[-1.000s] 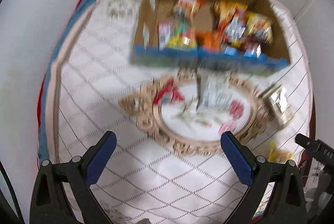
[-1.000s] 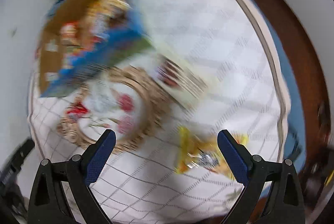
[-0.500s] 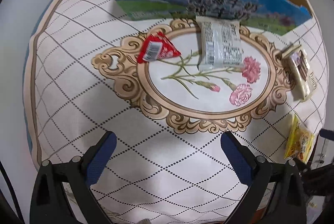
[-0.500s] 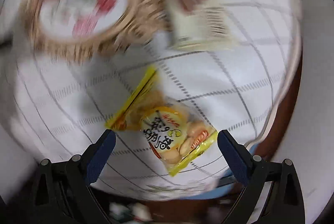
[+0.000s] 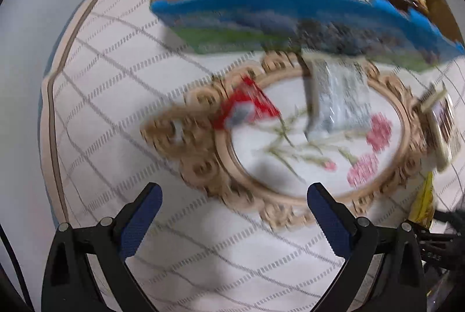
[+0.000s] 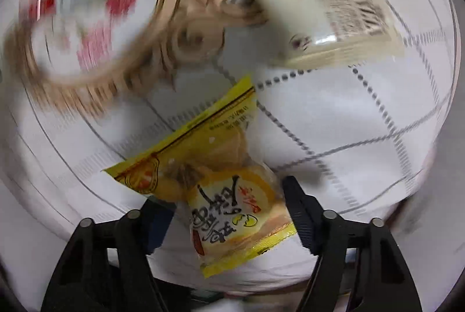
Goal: Organize snacks
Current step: 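Grasp the small red packet with the left tool while the right tool grasps the yellow cake bag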
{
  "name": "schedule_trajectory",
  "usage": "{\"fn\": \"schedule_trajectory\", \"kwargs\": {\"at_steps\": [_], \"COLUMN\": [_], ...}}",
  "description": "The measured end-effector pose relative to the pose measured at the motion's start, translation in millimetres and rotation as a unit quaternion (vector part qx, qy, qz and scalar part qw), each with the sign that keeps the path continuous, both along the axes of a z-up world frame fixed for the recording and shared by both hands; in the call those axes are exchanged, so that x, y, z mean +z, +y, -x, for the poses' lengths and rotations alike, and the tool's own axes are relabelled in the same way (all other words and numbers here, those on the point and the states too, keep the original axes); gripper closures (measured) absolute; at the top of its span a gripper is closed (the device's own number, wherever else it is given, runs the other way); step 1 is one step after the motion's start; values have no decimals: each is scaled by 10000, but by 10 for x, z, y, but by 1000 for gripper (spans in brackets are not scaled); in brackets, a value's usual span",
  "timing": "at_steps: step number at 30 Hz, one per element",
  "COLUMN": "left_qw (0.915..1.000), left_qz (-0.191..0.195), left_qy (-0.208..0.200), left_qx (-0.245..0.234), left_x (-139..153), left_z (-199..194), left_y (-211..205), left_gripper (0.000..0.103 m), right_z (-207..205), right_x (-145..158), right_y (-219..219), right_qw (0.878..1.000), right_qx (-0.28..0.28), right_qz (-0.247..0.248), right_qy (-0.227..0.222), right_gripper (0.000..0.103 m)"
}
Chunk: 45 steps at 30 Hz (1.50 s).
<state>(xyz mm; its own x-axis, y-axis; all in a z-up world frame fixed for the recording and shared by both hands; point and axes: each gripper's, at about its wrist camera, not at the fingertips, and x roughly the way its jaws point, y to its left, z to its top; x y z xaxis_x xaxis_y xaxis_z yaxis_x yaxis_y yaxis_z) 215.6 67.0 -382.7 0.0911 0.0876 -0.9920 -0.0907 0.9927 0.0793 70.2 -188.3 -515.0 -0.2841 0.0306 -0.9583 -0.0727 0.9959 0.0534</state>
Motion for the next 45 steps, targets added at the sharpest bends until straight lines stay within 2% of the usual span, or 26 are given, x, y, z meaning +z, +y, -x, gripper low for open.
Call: {"fn": "schedule_trajectory", "kwargs": {"at_steps": [2, 4, 6, 8, 9, 10, 14, 15, 17, 18, 19, 23, 24, 25, 29, 33, 36, 37, 40, 42, 45], "left_qw": [9999, 9996, 9985, 9971, 9960, 9946, 9881, 9873, 9872, 9880, 9886, 9897, 9902, 9907, 9940, 9966, 9970, 9972, 9974, 9973, 9964], "left_qz": [-23, -126, -183, -246, -256, -278, -385, -362, -250, -150, -88, -126, -145, -140, 36, 218, 380, 402, 453, 470, 739], "left_qy": [2, 31, 85, 152, 205, 275, 494, 484, 426, 441, 469, 501, 500, 504, 582, 611, 602, 566, 380, 279, 160], "left_qx": [-123, -269, -503, -704, -830, -965, -1405, -1472, -1514, -1472, -1426, -1338, -1295, -1255, -927, -499, -302, -292, -418, -499, -376], "left_x": [-31, -77, -148, -220, -268, -326, -552, -593, -629, -650, -658, -650, -650, -649, -644, -626, -583, -544, -326, -205, 2], "left_z": [-191, -385, -575, -710, -769, -823, -948, -959, -951, -942, -922, -729, -642, -565, -185, 114, 193, 211, 223, 200, 22], "left_y": [52, 76, 67, 38, 9, -28, -167, -198, -228, -227, -224, -234, -239, -233, -177, -89, -34, -31, -136, -156, -157], "left_gripper": [1, 1, 1, 1, 1, 1, 1, 6, 33, 54, 57, 58, 58, 58, 58, 59, 62, 69, 72, 76, 78], "right_z": [-85, -163, -230, -341, -367, -389, -449, -481, -541, -544, -537, -416, -392, -357, -204, 38, 170, 205, 217, 232, 121], "right_x": [35, 35, 10, -33, -50, -54, -83, -125, -178, -183, -197, -317, -305, -284, -221, -188, -159, -128, -10, 170, 389], "right_y": [-28, -21, 15, 123, 158, 182, 256, 246, 248, 257, 243, 386, 427, 479, 606, 737, 778, 777, 797, 796, 817], "right_qw": [9939, 9792, 9648, 9567, 9565, 9569, 9589, 9585, 9581, 9579, 9578, 9587, 9597, 9611, 9710, 9793, 9803, 9800, 9788, 9785, 9759], "right_qx": [-976, -1806, -2345, -2585, -2596, -2587, -2576, -2603, -2646, -2667, -2684, -2687, -2659, -2617, -2242, -1859, -1779, -1775, -1745, -1666, -1623], "right_qz": [-501, -894, -1166, -1330, -1331, -1314, -1186, -1162, -1092, -1059, -1033, -925, -891, -867, -784, -752, -815, -854, -1004, -1080, -1240], "right_qy": [-136, -224, -233, -133, -100, -104, -128, -101, -51, -31, -20, -103, -154, -184, -268, -266, -266, -283, -385, -560, -771], "right_gripper": [31, 32, 32, 27, 20, 16, 16, 16, 16, 16, 16, 17, 23, 35, 52, 53, 56, 57, 58, 58, 58]}}
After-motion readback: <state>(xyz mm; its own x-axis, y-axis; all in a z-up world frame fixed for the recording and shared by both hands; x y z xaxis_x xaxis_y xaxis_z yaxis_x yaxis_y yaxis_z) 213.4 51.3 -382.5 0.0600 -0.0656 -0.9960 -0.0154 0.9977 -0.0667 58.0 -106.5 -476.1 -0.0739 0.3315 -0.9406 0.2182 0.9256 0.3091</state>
